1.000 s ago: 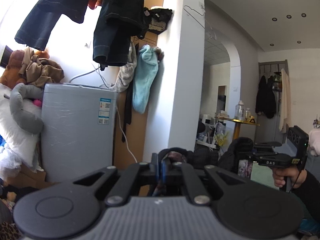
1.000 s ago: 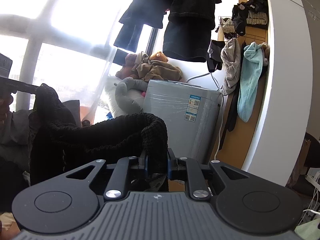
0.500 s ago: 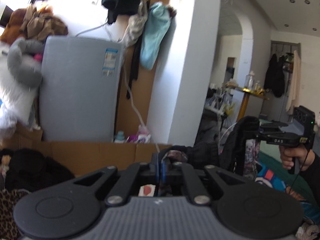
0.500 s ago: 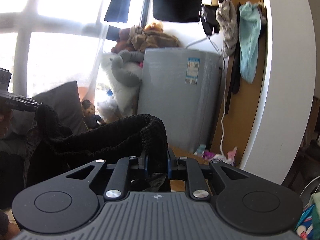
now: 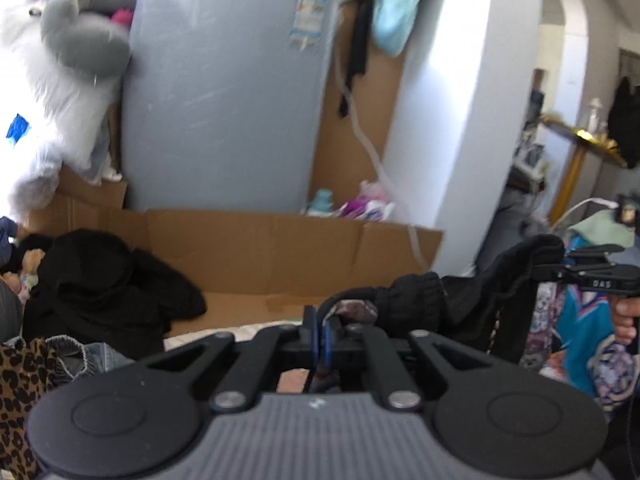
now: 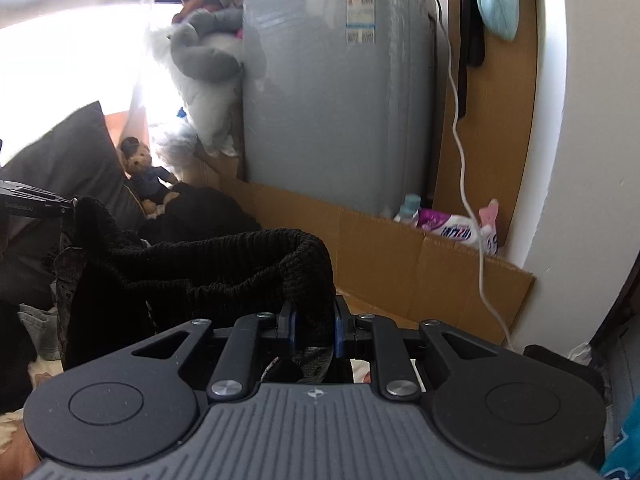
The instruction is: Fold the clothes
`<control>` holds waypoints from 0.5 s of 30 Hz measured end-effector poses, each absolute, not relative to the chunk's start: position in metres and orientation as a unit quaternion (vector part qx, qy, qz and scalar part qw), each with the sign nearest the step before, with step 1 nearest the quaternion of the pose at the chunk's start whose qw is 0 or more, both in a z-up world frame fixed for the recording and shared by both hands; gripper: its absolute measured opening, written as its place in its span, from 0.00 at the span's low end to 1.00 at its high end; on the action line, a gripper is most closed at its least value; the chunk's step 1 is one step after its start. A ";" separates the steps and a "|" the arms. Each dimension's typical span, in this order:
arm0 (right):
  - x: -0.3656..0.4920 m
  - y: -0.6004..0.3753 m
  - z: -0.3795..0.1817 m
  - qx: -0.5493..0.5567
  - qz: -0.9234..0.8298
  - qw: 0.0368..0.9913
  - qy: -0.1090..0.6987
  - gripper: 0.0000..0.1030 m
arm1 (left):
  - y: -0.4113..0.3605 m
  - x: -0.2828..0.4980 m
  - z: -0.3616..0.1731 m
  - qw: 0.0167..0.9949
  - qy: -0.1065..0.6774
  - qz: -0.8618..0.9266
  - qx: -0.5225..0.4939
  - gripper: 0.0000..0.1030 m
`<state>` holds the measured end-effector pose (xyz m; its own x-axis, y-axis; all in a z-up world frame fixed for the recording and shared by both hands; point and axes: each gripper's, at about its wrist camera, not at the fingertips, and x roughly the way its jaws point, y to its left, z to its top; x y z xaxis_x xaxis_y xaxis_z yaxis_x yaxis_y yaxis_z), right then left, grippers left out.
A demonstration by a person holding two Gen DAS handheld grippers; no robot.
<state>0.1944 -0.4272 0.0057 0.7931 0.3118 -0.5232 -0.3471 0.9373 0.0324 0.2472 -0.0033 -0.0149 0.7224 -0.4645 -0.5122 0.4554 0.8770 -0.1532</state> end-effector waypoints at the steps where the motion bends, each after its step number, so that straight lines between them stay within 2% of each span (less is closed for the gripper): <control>1: 0.206 -0.427 -0.001 -0.035 0.172 0.945 0.277 0.16 | -0.006 0.258 -0.021 0.928 0.282 -0.245 -0.005 0.03; 15: 0.331 -0.431 -0.087 -0.027 0.139 0.923 0.356 0.16 | -0.036 0.371 -0.114 0.923 0.335 -0.190 -0.015 0.03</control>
